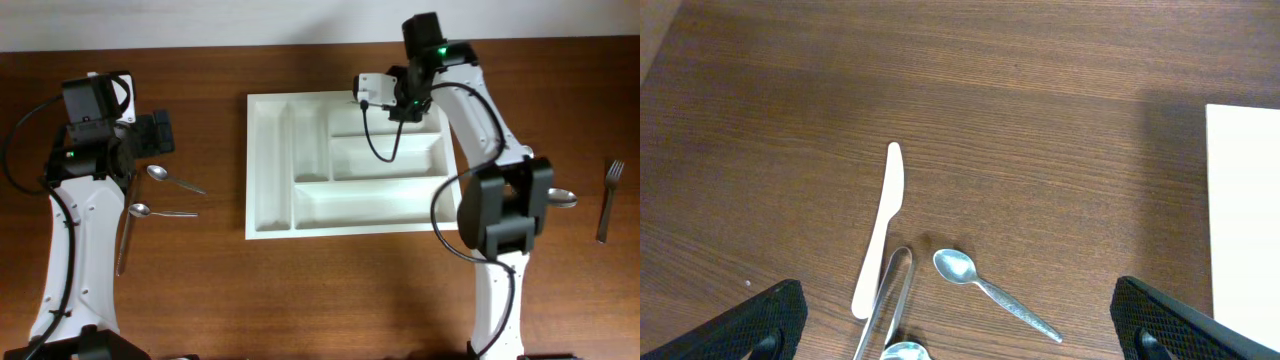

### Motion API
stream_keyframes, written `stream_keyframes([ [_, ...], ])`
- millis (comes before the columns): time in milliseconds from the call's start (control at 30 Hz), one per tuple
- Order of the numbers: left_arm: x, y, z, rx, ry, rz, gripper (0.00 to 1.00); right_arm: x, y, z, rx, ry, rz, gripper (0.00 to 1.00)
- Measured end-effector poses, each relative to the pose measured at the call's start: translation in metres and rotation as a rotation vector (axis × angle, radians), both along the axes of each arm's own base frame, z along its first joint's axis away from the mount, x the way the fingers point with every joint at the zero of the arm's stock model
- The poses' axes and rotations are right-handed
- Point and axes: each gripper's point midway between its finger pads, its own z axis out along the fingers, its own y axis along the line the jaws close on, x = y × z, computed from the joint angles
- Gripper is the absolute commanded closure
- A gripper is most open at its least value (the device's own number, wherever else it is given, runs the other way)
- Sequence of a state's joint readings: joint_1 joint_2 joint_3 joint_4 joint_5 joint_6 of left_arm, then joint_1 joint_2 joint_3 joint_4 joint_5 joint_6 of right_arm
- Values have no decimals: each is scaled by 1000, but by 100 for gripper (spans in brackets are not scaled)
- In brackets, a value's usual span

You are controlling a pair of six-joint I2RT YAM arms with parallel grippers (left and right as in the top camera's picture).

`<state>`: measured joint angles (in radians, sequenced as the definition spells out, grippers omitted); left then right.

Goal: Pack container

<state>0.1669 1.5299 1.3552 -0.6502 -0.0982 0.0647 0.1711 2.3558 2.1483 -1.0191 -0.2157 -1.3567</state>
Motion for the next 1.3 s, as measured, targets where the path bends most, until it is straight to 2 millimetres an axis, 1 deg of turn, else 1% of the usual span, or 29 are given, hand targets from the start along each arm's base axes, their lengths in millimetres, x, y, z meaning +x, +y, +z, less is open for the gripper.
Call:
stream_keyframes([
  [33, 0, 0, 0, 0, 0, 0, 1, -1, 0, -6, -1, 12, -4, 73],
  [67, 0, 0, 0, 0, 0, 0, 1, -1, 0, -10, -1, 23, -10, 62],
  [133, 0, 0, 0, 0, 0, 0, 1, -1, 1, -12, 9, 35, -44, 54],
  [167, 0, 0, 0, 0, 0, 0, 1, -1, 1, -12, 22, 47, -95, 47],
  [200, 0, 0, 0, 0, 0, 0, 1, 0, 1, -9, 41, 61, -165, 45],
  [233, 0, 0, 0, 0, 0, 0, 1, 2, -1, -6, 54, 72, -232, 45],
  [300, 0, 0, 0, 0, 0, 0, 1, -4, -8, 1, 64, 129, -385, 45],
  [333, 0, 0, 0, 0, 0, 0, 1, -9, -15, 7, 61, 158, -478, 47],
  [367, 0, 0, 0, 0, 0, 0, 1, -15, -22, 15, 53, 188, -562, 53],
  [433, 0, 0, 0, 0, 0, 0, 1, -24, -45, 36, 36, 208, -729, 54],
  [500, 0, 0, 0, 0, 0, 0, 1, -29, -78, 62, 38, 201, -913, 53],
  [533, 0, 0, 0, 0, 0, 0, 1, -33, -101, 76, 49, 195, -1019, 53],
  [600, 0, 0, 0, 0, 0, 0, 1, -39, -149, 100, 90, 170, -1226, 40],
  [633, 0, 0, 0, 0, 0, 0, 1, -46, -193, 113, 126, 146, -1395, 40],
  [667, 0, 0, 0, 0, 0, 0, 1, -54, -228, 118, 153, 135, -1526, 40],
  [700, 0, 0, 0, 0, 0, 0, 1, -61, -252, 119, 171, 134, -1623, 39],
  [767, 0, 0, 0, 0, 0, 0, 1, -83, -315, 116, 217, 135, -1854, 37],
  [800, 0, 0, 0, 0, 0, 0, 1, -96, -342, 112, 230, 141, -1947, 35],
  [833, 0, 0, 0, 0, 1, 0, 1, -106, -361, 108, 242, 148, -2013, 35],
  [867, 0, 0, 0, 0, 0, 0, 1, -122, -386, 102, 257, 162, -2097, 34],
  [900, 0, 0, 0, 0, 1, 0, 1, -137, -405, 95, 272, 183, -2161, 33],
  [967, 0, 0, 0, 0, 0, 0, 1, -162, -431, 80, 309, 235, -2248, 31],
  [1000, 0, 0, 0, 0, 1, -1, 1, -172, -439, 72, 323, 264, -2273, 29],
  [1033, 0, 0, 0, 0, 1, 0, 1, -177, -443, 66, 335, 280, -2285, 27],
  [1067, 0, 0, 0, 0, 1, 0, 1, -184, -450, 54, 354, 305, -2291, 27],
  [1133, 0, 0, 0, 0, 1, 0, 1, -185, -454, 36, 371, 321, -2266, 27],
  [1300, 0, 0, 0, 0, 1, 0, 1, -185, -438, -15, 349, 402, -2137, 28],
])
